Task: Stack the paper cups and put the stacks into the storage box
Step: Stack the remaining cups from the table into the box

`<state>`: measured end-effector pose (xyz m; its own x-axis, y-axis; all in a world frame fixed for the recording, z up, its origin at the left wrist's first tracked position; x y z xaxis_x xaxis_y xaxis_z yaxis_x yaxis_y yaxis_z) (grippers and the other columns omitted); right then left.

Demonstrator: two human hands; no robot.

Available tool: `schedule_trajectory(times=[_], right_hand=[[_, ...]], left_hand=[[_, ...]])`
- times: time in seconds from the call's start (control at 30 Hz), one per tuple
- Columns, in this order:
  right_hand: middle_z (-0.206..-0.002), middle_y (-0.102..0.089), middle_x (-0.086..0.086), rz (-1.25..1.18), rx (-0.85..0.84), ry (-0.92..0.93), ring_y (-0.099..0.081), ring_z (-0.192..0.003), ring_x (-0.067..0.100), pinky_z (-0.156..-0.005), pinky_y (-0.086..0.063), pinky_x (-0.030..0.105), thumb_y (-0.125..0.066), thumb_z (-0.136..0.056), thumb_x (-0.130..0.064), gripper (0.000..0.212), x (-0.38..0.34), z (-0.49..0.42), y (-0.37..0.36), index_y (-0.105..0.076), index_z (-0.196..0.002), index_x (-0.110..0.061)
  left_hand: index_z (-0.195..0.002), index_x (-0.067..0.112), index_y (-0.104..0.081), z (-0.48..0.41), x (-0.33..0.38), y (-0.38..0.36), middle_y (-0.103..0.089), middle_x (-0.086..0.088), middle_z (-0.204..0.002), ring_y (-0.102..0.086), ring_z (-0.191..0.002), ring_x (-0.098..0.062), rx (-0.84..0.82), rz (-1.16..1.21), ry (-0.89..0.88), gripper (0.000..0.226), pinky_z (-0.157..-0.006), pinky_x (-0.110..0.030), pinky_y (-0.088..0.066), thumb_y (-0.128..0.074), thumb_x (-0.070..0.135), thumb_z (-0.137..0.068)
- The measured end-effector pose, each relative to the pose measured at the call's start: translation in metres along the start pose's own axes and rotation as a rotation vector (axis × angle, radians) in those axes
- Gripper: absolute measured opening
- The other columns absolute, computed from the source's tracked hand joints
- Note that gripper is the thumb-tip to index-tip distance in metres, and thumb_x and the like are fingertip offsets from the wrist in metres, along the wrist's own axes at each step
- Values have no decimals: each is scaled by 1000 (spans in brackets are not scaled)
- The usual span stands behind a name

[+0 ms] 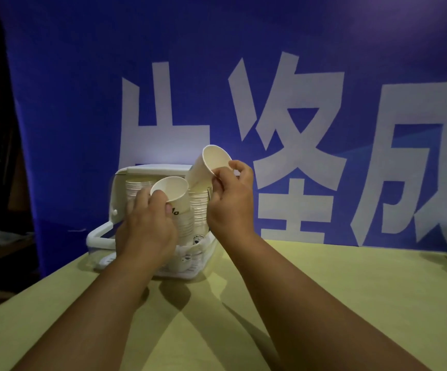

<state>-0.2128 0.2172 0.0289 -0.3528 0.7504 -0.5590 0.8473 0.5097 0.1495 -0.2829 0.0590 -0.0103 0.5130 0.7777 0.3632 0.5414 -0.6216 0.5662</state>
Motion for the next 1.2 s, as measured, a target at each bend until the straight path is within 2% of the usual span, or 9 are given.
schedule_trajectory(times=[0.2,0.33,0.43,0.57,0.63,0.8,0.9,1.07,1.2], right_hand=[[-141,-38,-3,10,52,40,-41,-108,7,-78,-35,6,-56,-98,-18,15,-11,-3,9,-61,-111,-23],[-135,-42,-4,-21,14,49,-42,-106,6,-77,-32,2,-55,-99,-17,15,-16,-1,6,-61,-112,-21],[-128,-45,-4,10,-45,75,-45,-104,8,-75,-35,3,-53,-100,-17,15,-19,0,1,-61,-112,-21],[-129,-45,-1,144,-150,104,-47,-105,15,-85,-53,24,-60,-95,-9,22,-16,3,-9,-59,-114,-20],[-129,-45,-1,190,-182,96,-49,-104,17,-87,-56,31,-62,-93,-7,26,-13,3,-11,-59,-115,-21],[-129,-47,1,306,-223,155,-52,-98,20,-81,-55,28,-63,-90,-4,28,-12,-1,-11,-60,-112,-21],[-125,-49,3,396,-363,209,-54,-98,21,-83,-54,29,-67,-87,-5,30,-12,4,-20,-62,-114,-19],[-110,-56,2,438,-545,222,-55,-86,17,-80,-53,28,-70,-84,-3,25,-2,17,-37,-67,-104,-18],[-150,-43,3,404,-651,157,-49,-129,28,-103,-43,36,-66,-87,1,59,16,30,-47,-51,-139,-23]], left_hand=[[-122,20,-43,-2,2,-4,-40,-4,-148,-41,-128,-26,-43,-3,-19,27,-94,-46,-47,-38,41,-105],[-120,20,-45,-4,1,-5,-49,-2,-137,-47,-119,-26,-69,41,-24,39,-92,-48,-48,-35,53,-100],[-128,23,-47,-1,-2,-17,-50,2,-138,-48,-124,-24,-183,-11,-59,48,-98,-50,-49,-49,60,-96],[-128,30,-41,5,-1,-29,-50,5,-136,-53,-123,-25,-254,156,-40,53,-96,-48,-53,-72,48,-89],[-123,35,-33,6,-2,-32,-54,3,-133,-58,-117,-26,-227,266,-1,56,-90,-45,-54,-77,40,-88],[-146,47,1,8,0,-30,-48,4,-153,-59,-126,-26,-142,447,25,107,-101,-47,-51,-84,32,-82],[-147,56,11,9,0,-30,-48,2,-153,-59,-126,-26,-123,445,2,120,-99,-48,-53,-86,34,-80],[-153,61,4,8,2,-33,-32,3,-164,-43,-143,-26,-145,352,-55,113,-104,-52,-51,-82,31,-86],[-162,35,-19,7,-3,-44,-20,10,-168,-27,-152,-23,-193,274,-35,85,-112,-45,-41,-71,28,-95]])
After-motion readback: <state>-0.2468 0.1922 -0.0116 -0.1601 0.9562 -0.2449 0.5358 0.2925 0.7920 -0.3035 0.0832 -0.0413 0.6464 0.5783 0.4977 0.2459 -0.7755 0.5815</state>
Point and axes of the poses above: each hand's wrist, its own z-axis away from the middle knuckle, its own y-axis out of the back of the hand, x = y × z, the point moved 7 cm from there along -z, towards the middle knuckle
